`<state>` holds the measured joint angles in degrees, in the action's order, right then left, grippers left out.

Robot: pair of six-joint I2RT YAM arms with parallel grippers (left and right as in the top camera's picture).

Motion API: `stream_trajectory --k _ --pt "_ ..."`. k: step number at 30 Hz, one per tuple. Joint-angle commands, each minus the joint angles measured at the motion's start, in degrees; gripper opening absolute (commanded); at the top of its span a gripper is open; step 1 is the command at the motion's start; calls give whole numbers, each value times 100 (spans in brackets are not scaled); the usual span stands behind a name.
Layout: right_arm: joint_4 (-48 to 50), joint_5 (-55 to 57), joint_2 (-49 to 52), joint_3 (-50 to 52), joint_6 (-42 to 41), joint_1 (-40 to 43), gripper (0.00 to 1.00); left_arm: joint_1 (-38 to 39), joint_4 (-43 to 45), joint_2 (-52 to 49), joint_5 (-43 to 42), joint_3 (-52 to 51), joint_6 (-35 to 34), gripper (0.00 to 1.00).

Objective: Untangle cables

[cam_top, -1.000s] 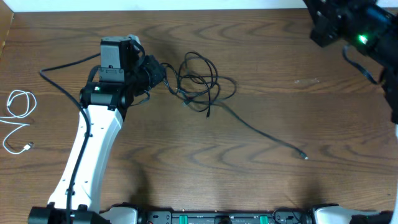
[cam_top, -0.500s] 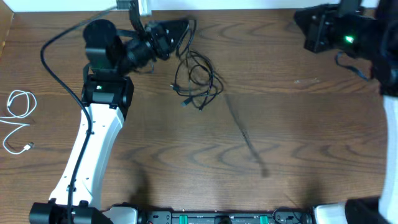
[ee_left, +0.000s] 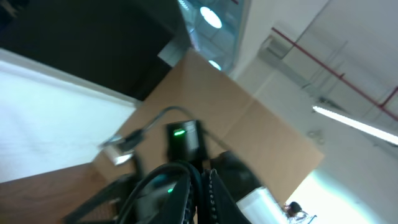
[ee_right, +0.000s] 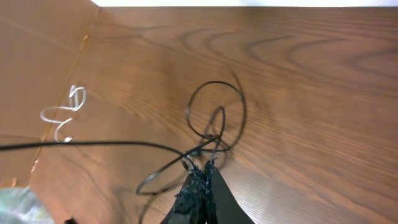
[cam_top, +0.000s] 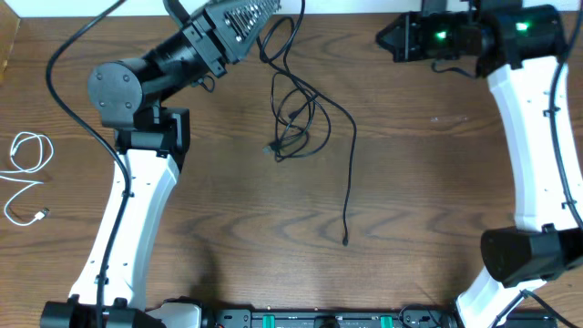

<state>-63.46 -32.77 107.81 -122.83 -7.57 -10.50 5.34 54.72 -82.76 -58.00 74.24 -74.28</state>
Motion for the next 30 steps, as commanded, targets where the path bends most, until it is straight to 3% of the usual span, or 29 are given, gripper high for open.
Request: stream_trajectory --k 1,5,8,19,27,29,30 --pt "66 -551 157 -20 407 -125 1 -13 111 48 66 603 -452 8" --pt "90 -841 328 -17 870 -254 3 -13 13 48 153 1032 -540 8" --pt "107 -1207 490 -17 1272 -402 10 -13 -72 48 173 1113 -557 8" --pt "678 -1641 752 -15 1851 -1106 63 -13 -839 46 149 1113 -557 8" --pt "844 -1550 992 -15 2028 -1589 69 -13 -837 48 55 1113 -748 8" --pt "931 -1491 1027 -15 1993 -1624 65 -13 -837 48 13 1113 -815 8" --pt "999 -1384 1047 -15 1893 -1631 58 -13 -837 48 -11 1113 -817 8"
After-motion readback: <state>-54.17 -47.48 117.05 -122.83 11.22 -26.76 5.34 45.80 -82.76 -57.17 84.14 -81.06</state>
